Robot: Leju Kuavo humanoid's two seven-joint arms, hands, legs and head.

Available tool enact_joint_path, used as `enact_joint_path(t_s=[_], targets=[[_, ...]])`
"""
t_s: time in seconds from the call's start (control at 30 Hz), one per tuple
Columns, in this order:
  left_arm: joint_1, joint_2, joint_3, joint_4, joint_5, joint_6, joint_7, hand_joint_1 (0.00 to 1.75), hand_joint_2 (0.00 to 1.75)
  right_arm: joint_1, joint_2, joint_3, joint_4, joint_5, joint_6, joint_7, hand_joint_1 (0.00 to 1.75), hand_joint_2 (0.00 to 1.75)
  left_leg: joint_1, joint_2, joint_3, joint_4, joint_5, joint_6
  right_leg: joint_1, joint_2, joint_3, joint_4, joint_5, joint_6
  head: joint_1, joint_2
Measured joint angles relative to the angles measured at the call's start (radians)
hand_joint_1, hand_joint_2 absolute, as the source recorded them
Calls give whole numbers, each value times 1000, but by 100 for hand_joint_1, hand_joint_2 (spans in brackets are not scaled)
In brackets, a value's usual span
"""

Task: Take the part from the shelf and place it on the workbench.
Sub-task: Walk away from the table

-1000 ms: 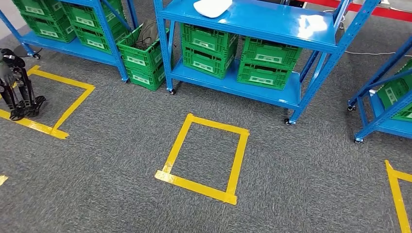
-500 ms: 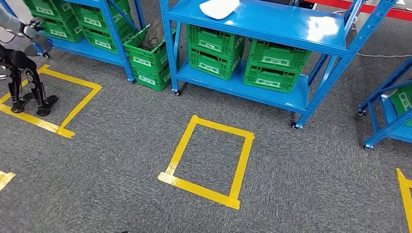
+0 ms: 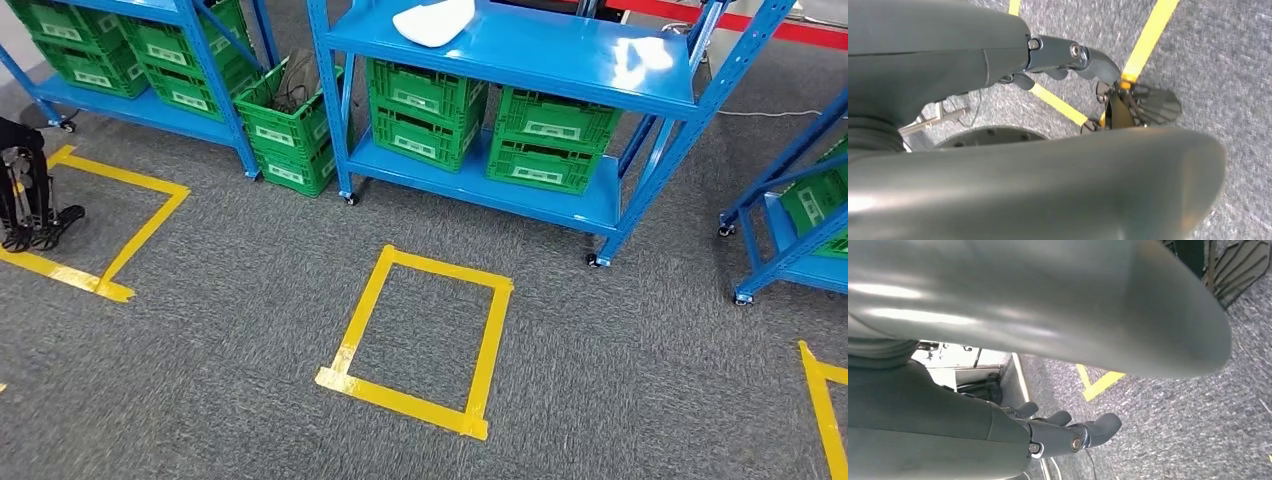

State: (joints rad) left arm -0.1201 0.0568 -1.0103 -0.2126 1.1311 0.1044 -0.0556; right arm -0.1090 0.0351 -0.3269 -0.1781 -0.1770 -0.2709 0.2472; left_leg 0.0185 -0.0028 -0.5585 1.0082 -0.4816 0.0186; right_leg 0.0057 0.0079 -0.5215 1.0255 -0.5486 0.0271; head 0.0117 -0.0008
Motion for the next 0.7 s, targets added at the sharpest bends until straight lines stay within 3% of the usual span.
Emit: enact_joint_path(t_s=[0.03,0.1,0.13,0.17,0.2,0.27,0.33,0.4,0.5,0.57,0.63,0.67,0.7], targets=[[0,0,0,0,0,0,0,0,0,-1,0,0,0,0,0,0,0,0,1,0,2,-2,-1,5,-3,0,-22,46,-24,5,5,0],[0,1,0,0,0,0,-1,0,0,0,1,0,0,0,0,2,0,0,-1,1,5,-2,-6,11,-8,-1,-98,183,-81,14,15,0],[1,1,0,0,0,0,-1,0,0,1,1,0,0,0,0,2,0,0,-2,0,7,-2,-9,12,-10,-1,-133,239,-94,16,17,0],[1,1,0,0,0,0,-1,0,0,3,1,0,0,0,-1,3,0,0,-3,0,11,-2,-13,13,-11,-1,-155,264,-88,16,19,0],[2,1,0,0,0,0,-1,0,0,4,1,0,0,0,-1,3,0,0,-3,-1,16,-2,-17,12,-11,-1,-156,246,-60,15,22,0],[3,1,0,0,0,0,-1,0,0,6,1,0,0,0,-2,4,0,0,-4,-3,29,-2,-26,9,-9,-1,-112,117,29,5,29,0],[1,1,0,0,0,0,-2,0,0,4,0,0,0,0,-2,4,0,0,-6,-3,36,-2,-35,1,-3,-2,-67,11,73,-7,34,0],[0,0,0,0,1,0,-2,0,0,2,0,0,0,4,-2,4,0,0,-5,-2,34,-5,-42,-10,4,-2,-52,-9,67,-16,33,0],[-1,1,0,0,4,3,1,0,0,5,0,0,0,10,-1,6,0,0,-3,-1,36,11,-59,-24,1,-1,-26,-30,70,-32,28,0],[-1,2,0,0,8,4,3,0,0,7,1,1,0,15,3,10,0,0,-2,0,-8,105,-104,-29,-2,-3,-11,-42,71,-41,18,0],[0,2,0,0,11,5,4,0,0,6,3,3,0,18,10,12,0,0,-1,-1,-86,233,-147,-32,-2,-4,-6,-42,65,-47,7,0],[1,3,0,0,12,6,3,0,0,6,4,4,0,19,14,13,0,0,-1,0,-112,264,-146,-33,-1,-3,-3,-41,61,-47,4,0],[3,4,0,1,12,7,2,0,0,7,6,6,0,20,17,13,0,0,-1,0,-121,261,-126,-33,-1,-2,2,-40,56,-47,0,0]])
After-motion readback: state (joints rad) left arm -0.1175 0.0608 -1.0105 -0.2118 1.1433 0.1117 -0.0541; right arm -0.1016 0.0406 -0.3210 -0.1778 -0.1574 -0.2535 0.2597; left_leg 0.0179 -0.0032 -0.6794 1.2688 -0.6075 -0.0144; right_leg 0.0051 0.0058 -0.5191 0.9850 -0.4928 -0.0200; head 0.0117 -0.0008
